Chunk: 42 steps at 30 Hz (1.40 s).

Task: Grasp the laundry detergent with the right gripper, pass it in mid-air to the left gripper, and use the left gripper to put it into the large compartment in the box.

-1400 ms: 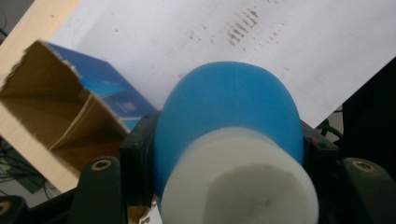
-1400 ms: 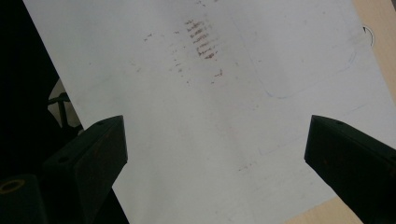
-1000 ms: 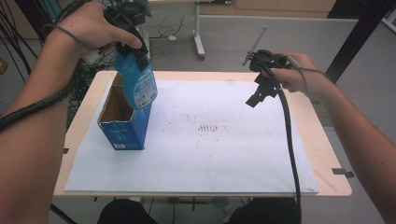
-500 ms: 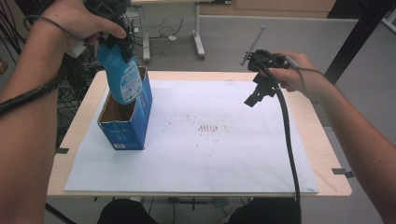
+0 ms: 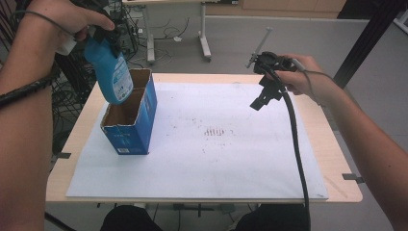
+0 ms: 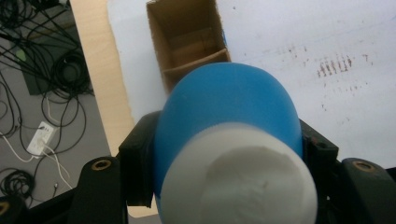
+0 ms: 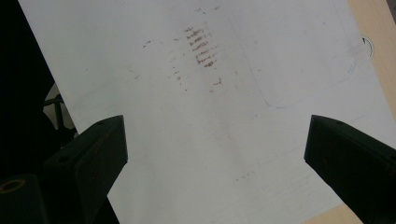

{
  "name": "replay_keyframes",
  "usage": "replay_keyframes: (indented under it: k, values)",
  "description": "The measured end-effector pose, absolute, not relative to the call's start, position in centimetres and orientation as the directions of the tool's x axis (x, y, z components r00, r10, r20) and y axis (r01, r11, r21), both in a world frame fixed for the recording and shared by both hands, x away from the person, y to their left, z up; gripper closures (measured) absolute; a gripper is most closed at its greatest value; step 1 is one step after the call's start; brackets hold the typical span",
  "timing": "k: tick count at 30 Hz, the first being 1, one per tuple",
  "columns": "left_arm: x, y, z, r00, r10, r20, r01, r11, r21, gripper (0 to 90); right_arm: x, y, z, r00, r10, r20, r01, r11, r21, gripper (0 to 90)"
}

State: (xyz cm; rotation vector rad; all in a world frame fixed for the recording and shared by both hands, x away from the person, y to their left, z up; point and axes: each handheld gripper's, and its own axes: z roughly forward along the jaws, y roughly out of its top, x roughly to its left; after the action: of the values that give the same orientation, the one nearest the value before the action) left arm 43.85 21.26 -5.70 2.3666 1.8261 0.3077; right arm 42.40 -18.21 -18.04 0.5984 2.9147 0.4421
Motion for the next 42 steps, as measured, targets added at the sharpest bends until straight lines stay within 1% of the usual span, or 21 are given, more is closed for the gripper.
replay_keyframes:
  k: [6,10,16,22,28,34,42]
  values:
    - [44.3,21.6,-6.6,0.221,0.973,0.066,0.945,-0.23,0.233,37.5,42.4,-18.1,-18.1,-0.911,0.407,-0.07,0.367,0.874,0.319,5.8]
    - [44.6,21.6,-7.5,0.201,0.977,0.073,0.952,-0.212,0.22,37.5,42.4,-18.0,-18.3,-0.913,0.403,-0.067,0.363,0.875,0.321,5.8]
    - [45.1,22.1,-9.2,0.168,0.984,0.056,0.958,-0.177,0.224,37.5,42.4,-17.9,-18.5,-0.913,0.401,-0.067,0.36,0.874,0.327,5.8]
    - [45.5,22.6,-11.5,0.143,0.988,0.061,0.964,-0.153,0.22,37.5,42.5,-17.8,-18.6,-0.911,0.406,-0.067,0.364,0.871,0.329,5.8]
    - [45.8,22.9,-14.1,0.131,0.99,0.044,0.969,-0.137,0.204,37.5,42.4,-17.6,-18.7,-0.915,0.399,-0.066,0.357,0.872,0.334,5.8]
    - [46.1,22.9,-16.9,0.111,0.993,0.044,0.974,-0.117,0.192,37.5,42.5,-17.6,-18.9,-0.913,0.403,-0.064,0.36,0.871,0.335,6.1]
    - [46.3,22.8,-19.7,0.09,0.994,0.053,0.978,-0.099,0.181,37.5,42.6,-17.6,-19.1,-0.912,0.407,-0.061,0.366,0.87,0.332,6.1]
